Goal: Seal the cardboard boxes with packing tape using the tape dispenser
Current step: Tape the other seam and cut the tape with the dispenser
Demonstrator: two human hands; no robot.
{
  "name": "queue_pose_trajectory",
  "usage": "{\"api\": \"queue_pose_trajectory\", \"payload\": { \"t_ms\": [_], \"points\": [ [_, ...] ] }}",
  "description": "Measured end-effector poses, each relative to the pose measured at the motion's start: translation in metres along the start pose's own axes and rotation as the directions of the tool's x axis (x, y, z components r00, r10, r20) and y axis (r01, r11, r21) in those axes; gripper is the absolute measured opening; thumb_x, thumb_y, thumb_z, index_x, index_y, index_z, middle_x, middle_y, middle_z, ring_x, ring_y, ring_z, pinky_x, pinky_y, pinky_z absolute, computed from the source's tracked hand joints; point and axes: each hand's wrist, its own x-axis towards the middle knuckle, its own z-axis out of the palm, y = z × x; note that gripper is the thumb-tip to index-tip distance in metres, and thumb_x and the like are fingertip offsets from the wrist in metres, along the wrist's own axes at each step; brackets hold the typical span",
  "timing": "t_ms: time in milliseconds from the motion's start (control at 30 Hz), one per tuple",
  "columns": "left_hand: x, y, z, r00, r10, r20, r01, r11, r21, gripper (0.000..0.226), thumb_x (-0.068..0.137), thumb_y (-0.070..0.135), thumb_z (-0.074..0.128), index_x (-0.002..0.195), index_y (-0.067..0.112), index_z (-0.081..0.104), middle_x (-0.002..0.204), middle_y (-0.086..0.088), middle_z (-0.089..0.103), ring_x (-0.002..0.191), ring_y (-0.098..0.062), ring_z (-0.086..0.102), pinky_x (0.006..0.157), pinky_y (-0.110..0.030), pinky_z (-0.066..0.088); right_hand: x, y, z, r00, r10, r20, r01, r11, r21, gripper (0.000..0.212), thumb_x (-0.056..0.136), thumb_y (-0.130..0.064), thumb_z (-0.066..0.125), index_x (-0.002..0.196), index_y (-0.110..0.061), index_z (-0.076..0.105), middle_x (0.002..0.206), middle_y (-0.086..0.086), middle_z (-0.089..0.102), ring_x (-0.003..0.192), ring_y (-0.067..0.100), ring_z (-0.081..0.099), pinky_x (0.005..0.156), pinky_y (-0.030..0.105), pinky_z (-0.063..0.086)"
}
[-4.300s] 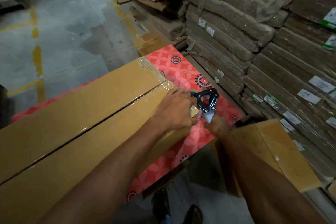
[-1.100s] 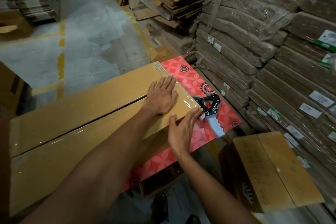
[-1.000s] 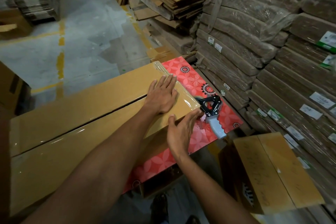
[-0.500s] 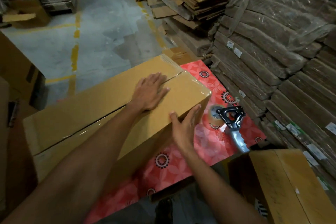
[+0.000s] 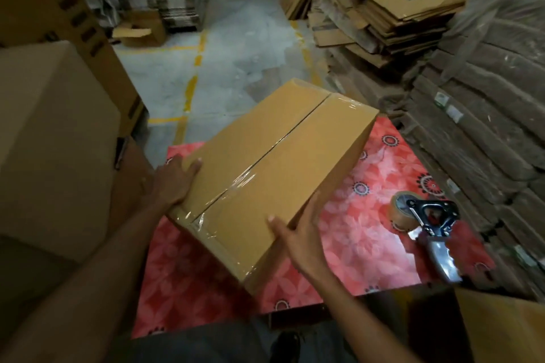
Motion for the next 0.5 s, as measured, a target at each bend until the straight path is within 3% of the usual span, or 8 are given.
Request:
{"api": "queue_pose_trajectory", "payload": {
  "t_ms": [100, 167, 233, 267, 300, 367, 433, 500],
  "points": [
    [-0.033, -0.002, -0.001, 0.992, -0.085, 0.095, 0.086, 0.996, -0.011, 0.087, 0.095, 0.073, 0.036, 0.14, 0.0, 0.052, 0.14, -0.032, 0.052, 0.128, -0.046, 0.051, 0.109, -0.049, 0.038, -0.008, 0.005, -0.026, 0.996, -0.079, -0.043, 0.083, 0.993, 0.086, 0.1, 0.087, -0.061, 0.067, 0.16, -0.033, 0.004, 0.168, -0.003, 0.018, 0.148, 0.022, 0.032, 0.118, 0.05, 0.034],
    [-0.071, 0.0, -0.003, 0.98, -0.039, 0.194, 0.069, 0.987, -0.148, 0.095, 0.078, 0.085, 0.046, 0.13, 0.008, 0.063, 0.135, -0.022, 0.061, 0.121, -0.039, 0.059, 0.106, -0.046, 0.044, -0.003, 0.004, -0.059, 0.987, -0.035, -0.16, 0.043, 0.998, 0.048, 0.075, 0.094, -0.055, 0.06, 0.152, -0.019, 0.029, 0.155, 0.005, 0.041, 0.135, 0.026, 0.05, 0.103, 0.044, 0.046],
    [-0.126, 0.008, 0.005, 0.974, 0.004, 0.229, 0.112, 0.863, -0.492, 0.065, 0.078, 0.07, 0.064, 0.119, 0.021, 0.068, 0.122, -0.005, 0.071, 0.112, -0.028, 0.066, 0.098, -0.04, 0.051, -0.015, 0.009, -0.082, 0.976, -0.003, -0.217, 0.017, 0.998, 0.062, 0.061, 0.096, -0.05, 0.058, 0.144, -0.015, 0.043, 0.14, 0.005, 0.056, 0.128, 0.029, 0.056, 0.096, 0.04, 0.048],
    [-0.15, 0.008, 0.015, 0.965, 0.007, 0.264, 0.167, 0.756, -0.633, 0.041, 0.085, 0.055, 0.07, 0.115, 0.027, 0.068, 0.116, 0.003, 0.072, 0.108, -0.023, 0.068, 0.093, -0.036, 0.052, -0.028, 0.014, -0.088, 0.98, 0.004, -0.201, 0.01, 0.998, 0.067, 0.063, 0.096, -0.052, 0.058, 0.148, -0.019, 0.042, 0.144, 0.004, 0.055, 0.131, 0.029, 0.054, 0.101, 0.044, 0.048],
    [-0.175, 0.01, 0.024, 0.956, 0.013, 0.294, 0.219, 0.633, -0.742, 0.031, 0.087, 0.047, 0.073, 0.113, 0.032, 0.066, 0.115, 0.007, 0.071, 0.107, -0.019, 0.067, 0.092, -0.036, 0.052, -0.042, 0.022, -0.09, 0.986, 0.018, -0.166, -0.007, 0.998, 0.065, 0.07, 0.094, -0.057, 0.058, 0.152, -0.025, 0.037, 0.151, 0.002, 0.049, 0.135, 0.029, 0.05, 0.106, 0.049, 0.045],
    [-0.205, 0.008, 0.041, 0.93, -0.037, 0.365, 0.346, 0.42, -0.839, 0.064, 0.07, 0.06, 0.083, 0.125, 0.035, 0.063, 0.126, 0.003, 0.067, 0.115, -0.022, 0.062, 0.098, -0.052, 0.051, -0.071, 0.039, -0.088, 0.992, 0.082, -0.093, -0.072, 0.992, 0.101, 0.082, 0.089, -0.069, 0.055, 0.157, -0.035, 0.025, 0.161, -0.001, 0.036, 0.144, 0.029, 0.04, 0.112, 0.057, 0.038],
    [-0.22, 0.005, 0.047, 0.912, -0.073, 0.404, 0.406, 0.306, -0.861, 0.101, 0.049, 0.066, 0.091, 0.138, 0.032, 0.057, 0.135, -0.002, 0.062, 0.122, -0.03, 0.058, 0.092, -0.066, 0.049, -0.089, 0.048, -0.084, 0.982, 0.182, -0.051, -0.165, 0.957, 0.236, 0.084, 0.087, -0.072, 0.055, 0.157, -0.043, 0.018, 0.163, -0.003, 0.03, 0.146, 0.031, 0.035, 0.109, 0.06, 0.039],
    [-0.231, 0.008, 0.042, 0.92, -0.092, 0.382, 0.393, 0.245, -0.886, 0.112, 0.044, 0.062, 0.094, 0.142, 0.028, 0.053, 0.138, -0.004, 0.06, 0.123, -0.031, 0.056, 0.088, -0.066, 0.052, -0.099, 0.04, -0.083, 0.965, 0.257, -0.045, -0.219, 0.892, 0.395, 0.08, 0.09, -0.062, 0.06, 0.156, -0.046, 0.018, 0.163, 0.0, 0.031, 0.143, 0.035, 0.037, 0.098, 0.063, 0.047]
  ]
}}
